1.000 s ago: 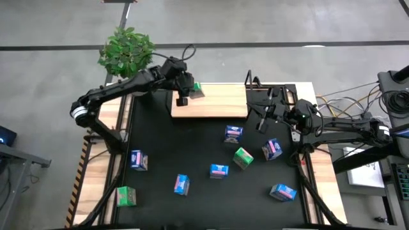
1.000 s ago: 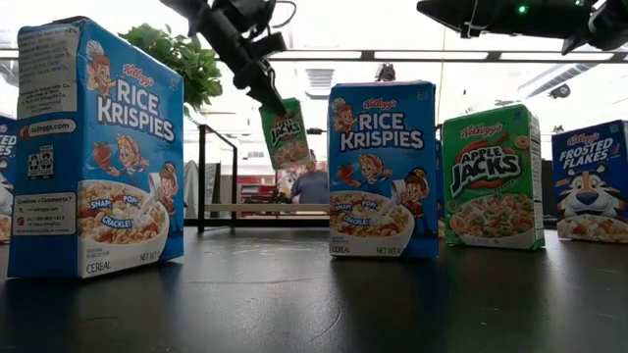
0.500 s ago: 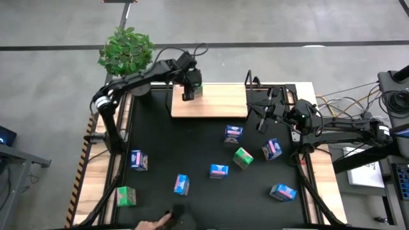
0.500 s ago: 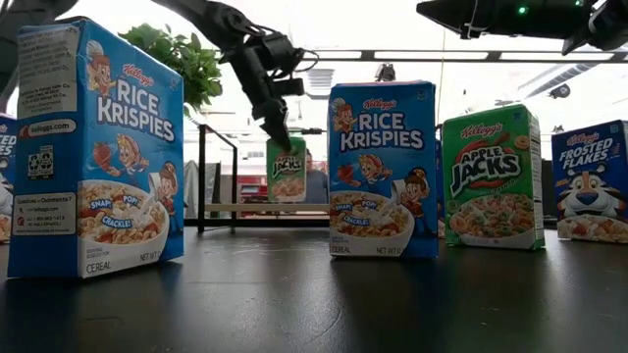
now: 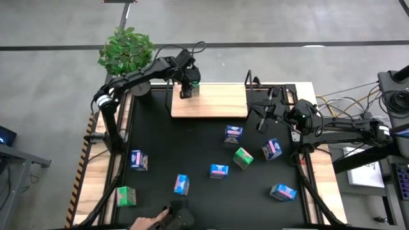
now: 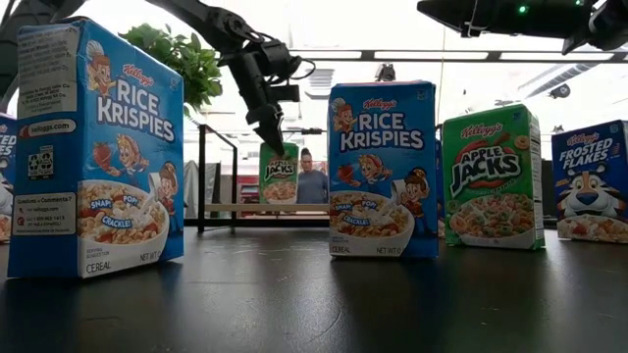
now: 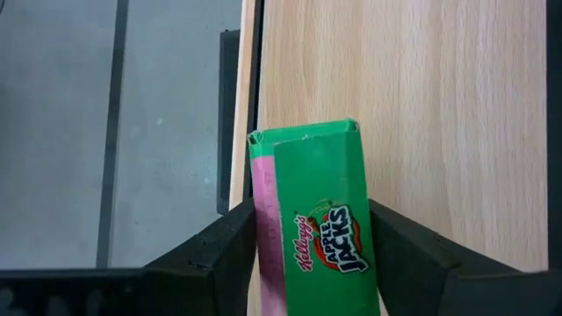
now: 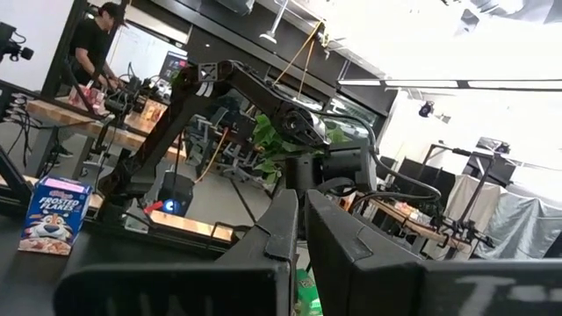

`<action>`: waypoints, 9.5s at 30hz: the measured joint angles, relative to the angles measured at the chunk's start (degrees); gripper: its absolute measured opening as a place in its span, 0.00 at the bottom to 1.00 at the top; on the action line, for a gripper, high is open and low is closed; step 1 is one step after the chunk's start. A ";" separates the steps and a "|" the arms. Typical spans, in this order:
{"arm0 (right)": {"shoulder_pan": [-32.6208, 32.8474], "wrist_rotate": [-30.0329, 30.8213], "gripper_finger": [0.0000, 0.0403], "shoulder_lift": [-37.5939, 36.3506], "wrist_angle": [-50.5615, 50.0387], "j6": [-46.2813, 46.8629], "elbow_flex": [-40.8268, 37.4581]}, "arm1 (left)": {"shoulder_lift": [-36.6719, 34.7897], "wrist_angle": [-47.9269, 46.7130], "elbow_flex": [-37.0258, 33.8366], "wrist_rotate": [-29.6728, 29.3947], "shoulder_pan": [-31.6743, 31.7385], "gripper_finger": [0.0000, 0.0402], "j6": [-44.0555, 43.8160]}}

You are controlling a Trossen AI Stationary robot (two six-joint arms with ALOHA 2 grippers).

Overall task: Stack cereal on shelf
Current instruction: Put the top green cereal box on the shelf, then put the top blue cereal box on the shelf

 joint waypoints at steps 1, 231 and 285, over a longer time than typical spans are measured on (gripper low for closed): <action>0.00 0.00 0.04 0.00 0.12 -0.02 0.00 | -0.02 0.04 0.00 -0.02 0.02 0.48 0.00; 0.02 0.01 0.04 0.07 0.40 -3.31 -0.02 | -7.39 24.66 -20.94 -21.07 -6.40 0.00 -11.21; 8.39 0.05 0.04 26.29 -70.41 24.80 34.20 | -46.72 49.83 -50.69 8.94 -18.23 0.00 -18.08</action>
